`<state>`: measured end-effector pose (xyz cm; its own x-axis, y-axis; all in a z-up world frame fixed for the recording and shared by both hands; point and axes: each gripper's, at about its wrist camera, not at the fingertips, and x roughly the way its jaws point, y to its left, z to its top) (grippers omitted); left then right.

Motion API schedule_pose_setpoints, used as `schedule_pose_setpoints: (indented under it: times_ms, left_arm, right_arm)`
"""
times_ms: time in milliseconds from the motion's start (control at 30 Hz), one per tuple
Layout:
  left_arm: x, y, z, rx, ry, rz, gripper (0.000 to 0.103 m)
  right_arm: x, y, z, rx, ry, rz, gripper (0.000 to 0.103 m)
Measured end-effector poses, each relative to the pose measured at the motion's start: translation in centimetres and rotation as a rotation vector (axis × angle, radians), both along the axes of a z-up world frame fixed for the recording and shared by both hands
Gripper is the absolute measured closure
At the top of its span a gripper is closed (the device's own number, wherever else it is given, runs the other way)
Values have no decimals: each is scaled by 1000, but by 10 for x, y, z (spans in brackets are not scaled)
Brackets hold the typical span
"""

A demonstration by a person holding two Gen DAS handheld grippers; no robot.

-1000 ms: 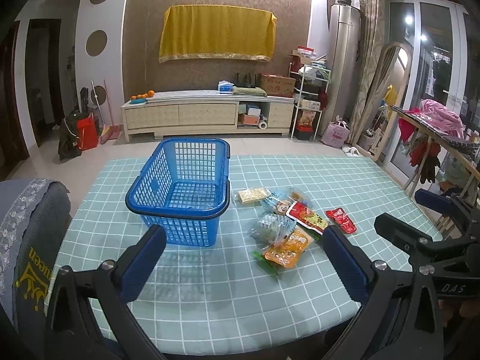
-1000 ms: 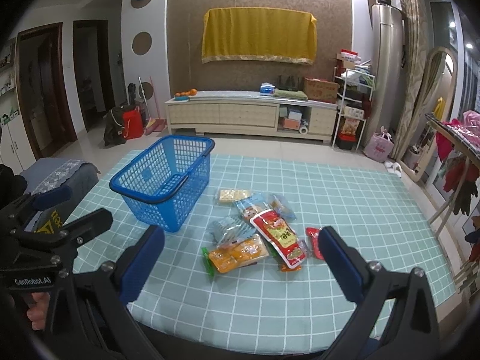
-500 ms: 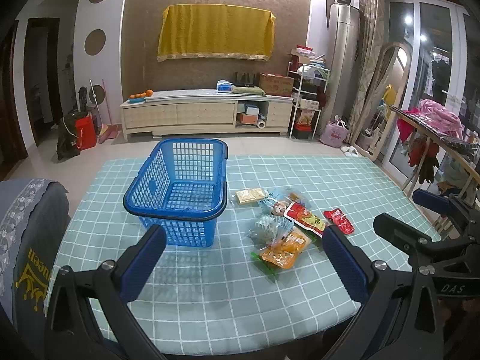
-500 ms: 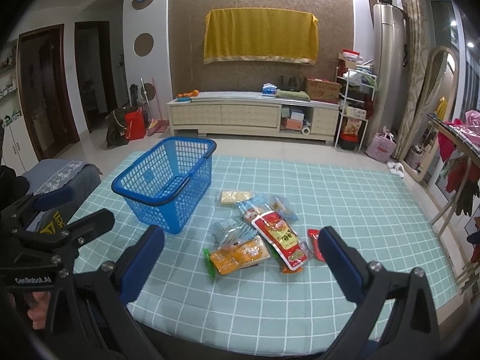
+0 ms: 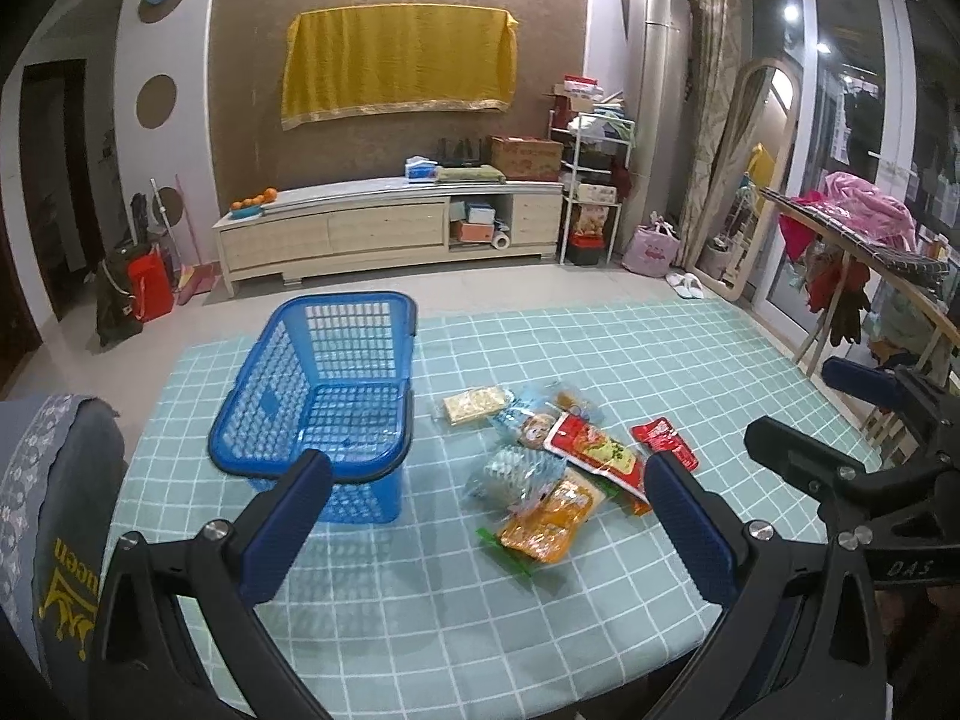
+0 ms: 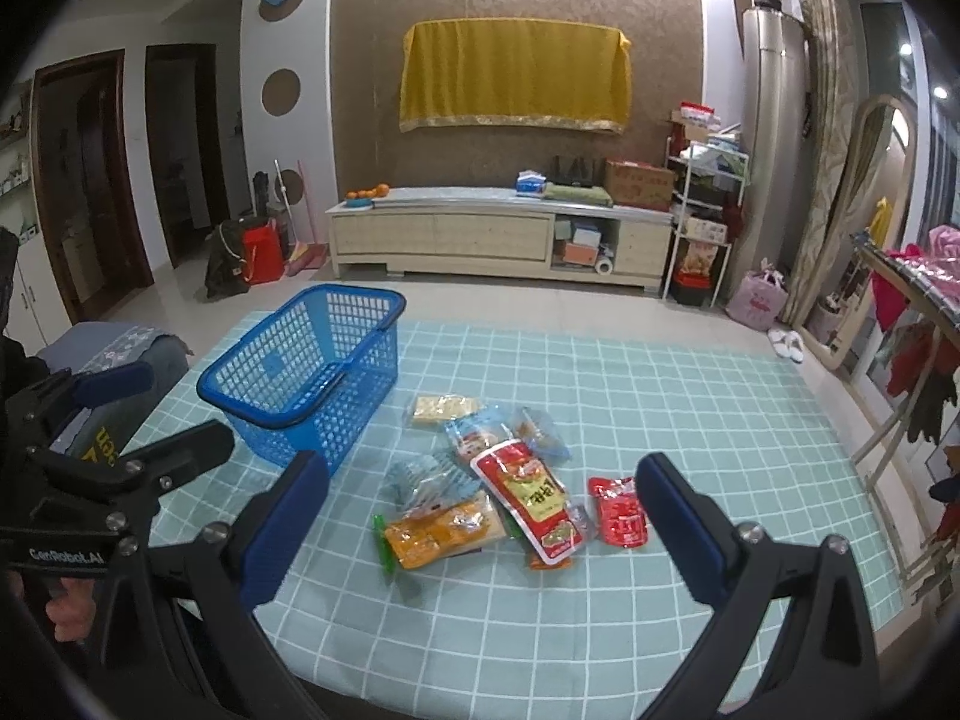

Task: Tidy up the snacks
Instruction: 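Grasp the red-and-yellow snack bag with the right tool while the left tool grasps the clear striped bread bag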

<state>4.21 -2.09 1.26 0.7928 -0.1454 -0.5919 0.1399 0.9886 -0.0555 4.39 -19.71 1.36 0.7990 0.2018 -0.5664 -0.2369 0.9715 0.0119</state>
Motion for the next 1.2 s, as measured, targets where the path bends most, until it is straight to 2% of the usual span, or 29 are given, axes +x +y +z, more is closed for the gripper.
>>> schedule_pose_setpoints:
  times_ms: [167, 267, 467, 567, 633, 900, 1033, 1200]
  left_arm:
    - [28, -11, -8, 3, 36, -23, 0]
    - [48, -18, -18, 32, 71, -36, 0]
    - [86, -18, -45, -6, 149, -43, 0]
    - [100, -20, -61, -23, 188, -44, 0]
    - [108, -23, -74, -39, 218, -53, 0]
    - [127, -40, -117, -12, 297, -54, 0]
    - [137, -42, -138, 26, 325, -53, 0]
    - [151, -41, -156, 28, 356, -54, 0]
  right_arm:
    - [22, -14, -5, -4, 31, 24, 0]
    - [37, -23, -9, 0, 49, 43, 0]
    - [80, -43, -30, 18, 128, 104, 0]
    - [94, -50, -41, 11, 132, 123, 0]
    - [104, -54, -53, -4, 154, 149, 0]
    - [135, -44, -113, -66, 292, 290, 1]
    - [152, -35, -142, -95, 368, 351, 8]
    - [176, -33, -172, -84, 462, 386, 11]
